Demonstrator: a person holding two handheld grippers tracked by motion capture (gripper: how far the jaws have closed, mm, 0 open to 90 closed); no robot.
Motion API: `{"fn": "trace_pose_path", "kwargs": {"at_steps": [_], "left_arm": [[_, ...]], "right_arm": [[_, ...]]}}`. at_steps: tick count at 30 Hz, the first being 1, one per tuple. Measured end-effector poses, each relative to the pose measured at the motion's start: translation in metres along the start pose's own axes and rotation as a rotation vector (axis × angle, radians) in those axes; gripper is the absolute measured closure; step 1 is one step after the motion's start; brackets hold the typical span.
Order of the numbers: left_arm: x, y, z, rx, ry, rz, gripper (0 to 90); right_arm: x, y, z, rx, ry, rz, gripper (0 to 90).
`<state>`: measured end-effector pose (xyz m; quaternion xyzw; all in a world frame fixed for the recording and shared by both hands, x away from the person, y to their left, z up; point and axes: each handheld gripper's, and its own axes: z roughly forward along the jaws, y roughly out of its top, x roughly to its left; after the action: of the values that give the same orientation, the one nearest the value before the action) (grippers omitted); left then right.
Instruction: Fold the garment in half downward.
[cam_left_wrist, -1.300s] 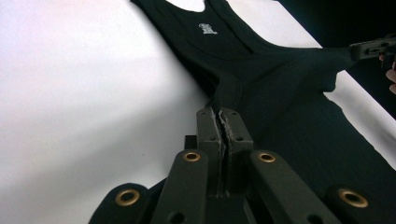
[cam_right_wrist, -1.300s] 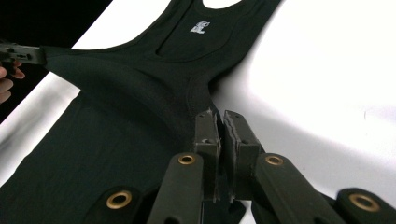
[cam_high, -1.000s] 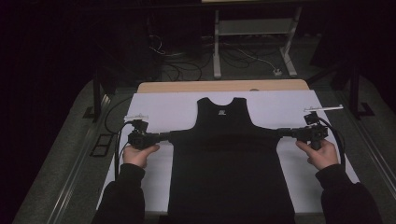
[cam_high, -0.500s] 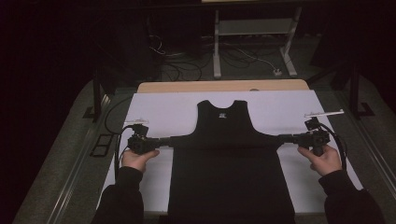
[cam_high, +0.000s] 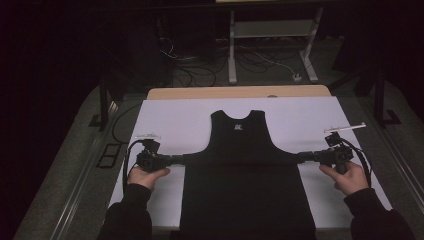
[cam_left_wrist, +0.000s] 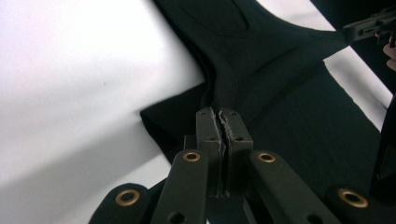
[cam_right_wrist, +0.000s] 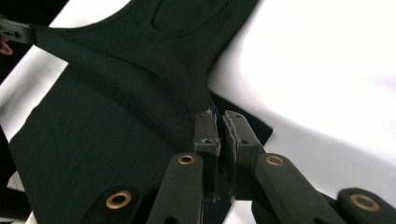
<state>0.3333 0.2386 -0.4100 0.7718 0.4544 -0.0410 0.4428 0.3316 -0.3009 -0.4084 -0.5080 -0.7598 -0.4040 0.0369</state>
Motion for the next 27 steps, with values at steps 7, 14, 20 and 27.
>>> {"fn": "trace_pose_path", "kwargs": {"at_steps": [7, 14, 20, 27], "left_arm": [[-0.001, -0.005, -0.001, 0.031, -0.003, 0.002, 86.6], [-0.003, -0.011, 0.001, 0.063, -0.003, -0.001, 86.6], [-0.005, -0.016, 0.0, 0.081, -0.007, -0.005, 86.6], [-0.006, -0.019, 0.0, 0.097, -0.007, -0.003, 86.7]], "right_arm": [[0.0, -0.008, 0.003, 0.035, -0.002, 0.004, 83.0], [0.001, -0.012, 0.004, 0.062, 0.002, 0.013, 83.0], [0.002, -0.017, 0.005, 0.083, 0.004, 0.019, 83.0], [0.005, -0.021, 0.005, 0.096, 0.005, 0.015, 83.0]]}}
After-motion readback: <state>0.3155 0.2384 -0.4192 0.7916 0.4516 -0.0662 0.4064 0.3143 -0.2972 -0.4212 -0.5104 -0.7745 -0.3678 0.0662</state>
